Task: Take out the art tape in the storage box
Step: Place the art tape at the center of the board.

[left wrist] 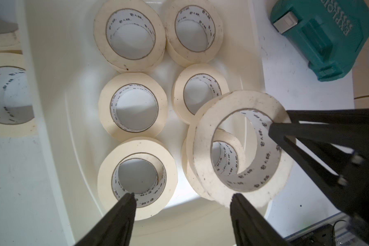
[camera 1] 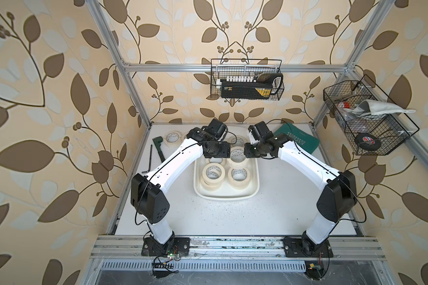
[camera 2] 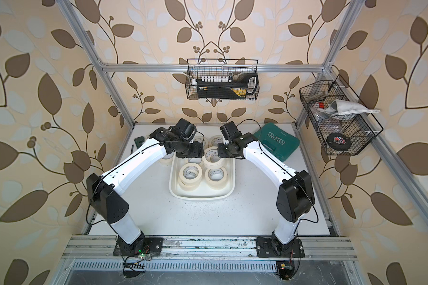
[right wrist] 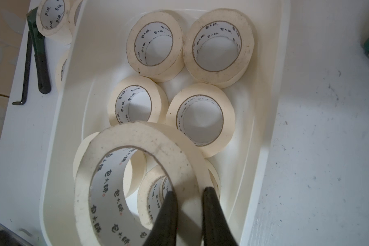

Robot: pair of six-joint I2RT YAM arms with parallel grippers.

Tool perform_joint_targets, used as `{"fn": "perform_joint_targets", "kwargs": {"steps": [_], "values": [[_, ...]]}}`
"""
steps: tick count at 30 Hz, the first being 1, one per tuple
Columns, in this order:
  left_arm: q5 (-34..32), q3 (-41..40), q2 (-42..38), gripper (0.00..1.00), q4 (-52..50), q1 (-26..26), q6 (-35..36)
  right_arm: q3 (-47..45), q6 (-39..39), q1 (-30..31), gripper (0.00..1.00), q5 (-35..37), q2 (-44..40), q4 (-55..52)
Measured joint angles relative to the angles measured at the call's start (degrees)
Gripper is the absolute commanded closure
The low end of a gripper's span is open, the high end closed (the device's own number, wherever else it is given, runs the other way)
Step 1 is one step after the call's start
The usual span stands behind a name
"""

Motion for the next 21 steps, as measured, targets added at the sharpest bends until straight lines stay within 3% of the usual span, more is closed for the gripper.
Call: {"fn": "perform_joint_targets", "kwargs": {"steps": [9,21], "values": [[1.16,1.68,7.02,0.28,-0.07,-0.59,-1.57,-4.81,0.28,1.40,1.00,-0.04,-2.40,1.25],[2.49,1.66,7.89,0.57,1.36,-1.46,-2.91,-5.90,1.25,2.32,1.00,0.00,-3.06,1.97]]}}
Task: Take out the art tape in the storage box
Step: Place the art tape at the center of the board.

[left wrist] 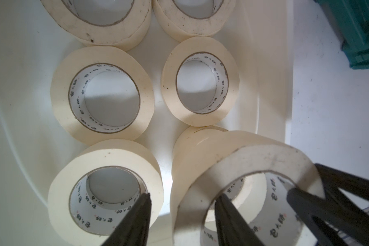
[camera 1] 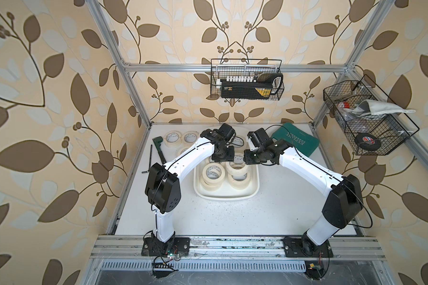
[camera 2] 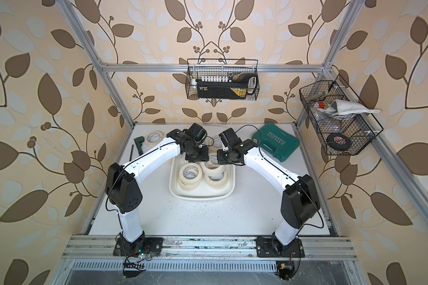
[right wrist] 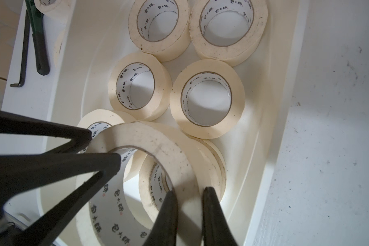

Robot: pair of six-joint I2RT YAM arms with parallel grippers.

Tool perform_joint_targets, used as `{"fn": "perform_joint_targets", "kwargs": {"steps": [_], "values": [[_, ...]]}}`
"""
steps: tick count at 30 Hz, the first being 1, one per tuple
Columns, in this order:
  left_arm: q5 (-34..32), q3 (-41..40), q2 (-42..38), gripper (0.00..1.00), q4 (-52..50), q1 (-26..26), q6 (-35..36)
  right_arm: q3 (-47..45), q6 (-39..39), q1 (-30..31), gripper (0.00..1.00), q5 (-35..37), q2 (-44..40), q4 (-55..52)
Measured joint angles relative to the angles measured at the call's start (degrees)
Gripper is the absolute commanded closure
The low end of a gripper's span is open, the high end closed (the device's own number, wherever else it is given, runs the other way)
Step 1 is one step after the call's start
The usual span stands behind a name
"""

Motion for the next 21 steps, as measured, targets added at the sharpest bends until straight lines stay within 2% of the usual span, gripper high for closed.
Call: {"fn": "perform_joint_targets", "kwargs": {"steps": [13,16,21], "values": [[4.11,-0.48,0.00,0.87,0.92,-0.42,1.70,-0.98,0.68,-0.07,0.99,1.81,-3.26,-0.20],[5.07,-0.48,0.00,0.91,1.25,-0.42,1.70,-1.31,0.85,-0.09,0.86,2.23,-4.20,-0.20],[4.11,-0.50,-0.26,0.94,1.27,-0.74,1.60,-2.10,1.42,-0.02,0.57,1.68,-6.47,-0.04]]}}
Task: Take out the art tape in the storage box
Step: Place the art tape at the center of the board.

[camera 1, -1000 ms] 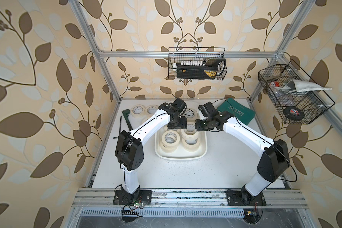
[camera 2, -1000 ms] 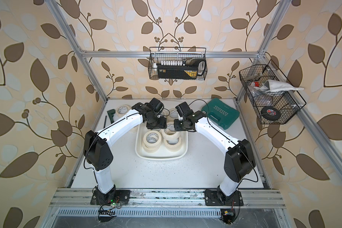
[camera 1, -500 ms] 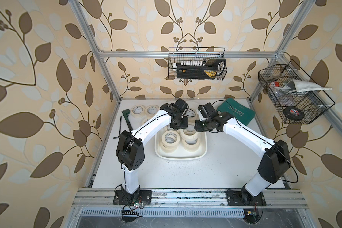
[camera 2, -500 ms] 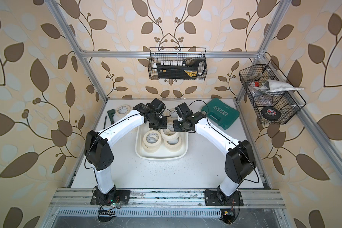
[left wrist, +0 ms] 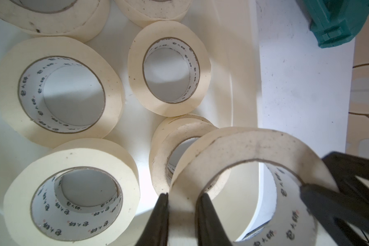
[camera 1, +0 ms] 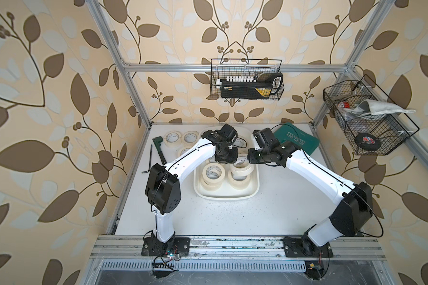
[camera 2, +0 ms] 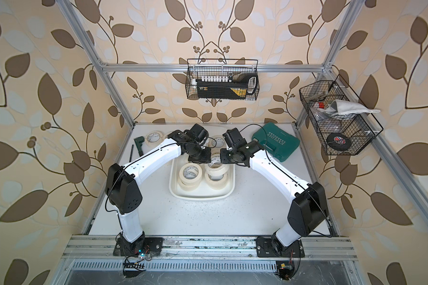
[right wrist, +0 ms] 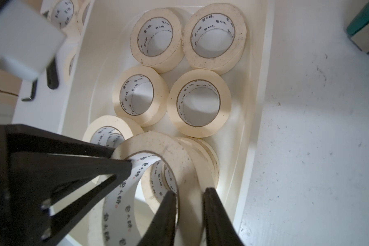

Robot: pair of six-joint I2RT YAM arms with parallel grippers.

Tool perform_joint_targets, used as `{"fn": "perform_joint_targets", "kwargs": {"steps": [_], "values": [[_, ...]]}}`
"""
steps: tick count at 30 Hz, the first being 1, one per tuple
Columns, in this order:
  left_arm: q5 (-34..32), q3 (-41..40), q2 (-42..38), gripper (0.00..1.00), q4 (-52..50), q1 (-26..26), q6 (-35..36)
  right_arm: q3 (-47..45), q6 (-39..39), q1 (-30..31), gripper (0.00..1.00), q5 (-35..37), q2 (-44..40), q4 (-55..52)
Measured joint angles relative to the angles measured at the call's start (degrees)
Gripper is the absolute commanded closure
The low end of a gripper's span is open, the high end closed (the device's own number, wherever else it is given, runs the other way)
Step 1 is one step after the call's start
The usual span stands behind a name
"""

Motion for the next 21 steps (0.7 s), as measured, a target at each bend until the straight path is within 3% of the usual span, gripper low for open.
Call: {"fn": "perform_joint_targets", "kwargs": {"steps": [4,12,21], "values": [[-2.93,0.04,0.00,0.95,-0.37,0.15,0.02,0.00,0.55,0.39,0.44,-1.38,-3.74,0.48],[-7.74,0.04,-0.61,0.96,-2.60,3.96,0.35,0.00,0.81,0.37,0.38,-2.54,-8.48,0.74],[-13.27,-4.79,-8.76,0.98,-2.43,19.32,-0.98,-1.57,0.83,0.37,0.36,-3.04,-9.42,1.03]]}}
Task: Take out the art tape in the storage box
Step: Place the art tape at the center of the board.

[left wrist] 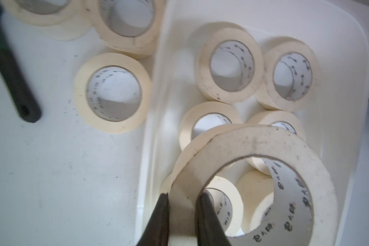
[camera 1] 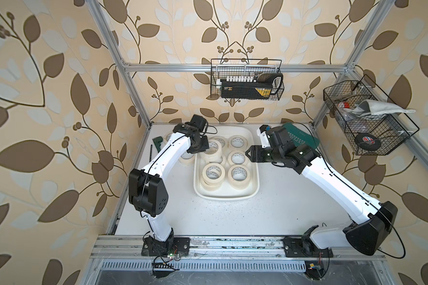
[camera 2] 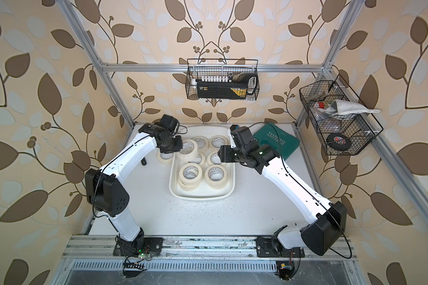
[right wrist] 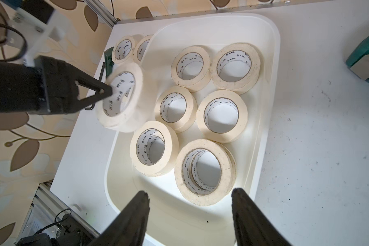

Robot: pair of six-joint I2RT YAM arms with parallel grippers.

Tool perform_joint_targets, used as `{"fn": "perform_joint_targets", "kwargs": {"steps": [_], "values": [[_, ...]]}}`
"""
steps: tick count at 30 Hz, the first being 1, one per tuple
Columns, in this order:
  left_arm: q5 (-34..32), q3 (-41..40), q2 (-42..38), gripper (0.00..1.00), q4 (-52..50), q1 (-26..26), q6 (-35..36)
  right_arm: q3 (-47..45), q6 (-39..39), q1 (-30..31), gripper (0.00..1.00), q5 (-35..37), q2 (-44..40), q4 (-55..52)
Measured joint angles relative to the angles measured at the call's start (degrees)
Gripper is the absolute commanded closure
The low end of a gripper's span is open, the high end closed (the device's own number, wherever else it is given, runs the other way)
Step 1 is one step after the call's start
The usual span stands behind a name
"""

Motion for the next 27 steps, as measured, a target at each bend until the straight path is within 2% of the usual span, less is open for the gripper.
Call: {"fn": "perform_joint_targets", "kwargs": {"steps": [7,14,22,27], "values": [[-4.52,-8.26,-5.97,1.00,2.45,11.23,-3.91,-1.44,0.00,-0.17,0.36,-0.83,0.00,-0.09],[-8.81,-12.50,-5.97,1.00,3.15,18.45,-8.72,-2.73,0.00,-0.70,0.35,-1.62,0.00,0.17],[-8.37,-12.31,-0.42,1.00,6.10,23.17,-11.30,-3.45,-0.04,-1.25,0.35,-2.10,0.00,0.13],[-4.59,-11.34,5.44,1.00,8.46,25.64,-11.26,-3.89,-0.11,-1.99,0.35,-2.49,0.00,0.15]]}}
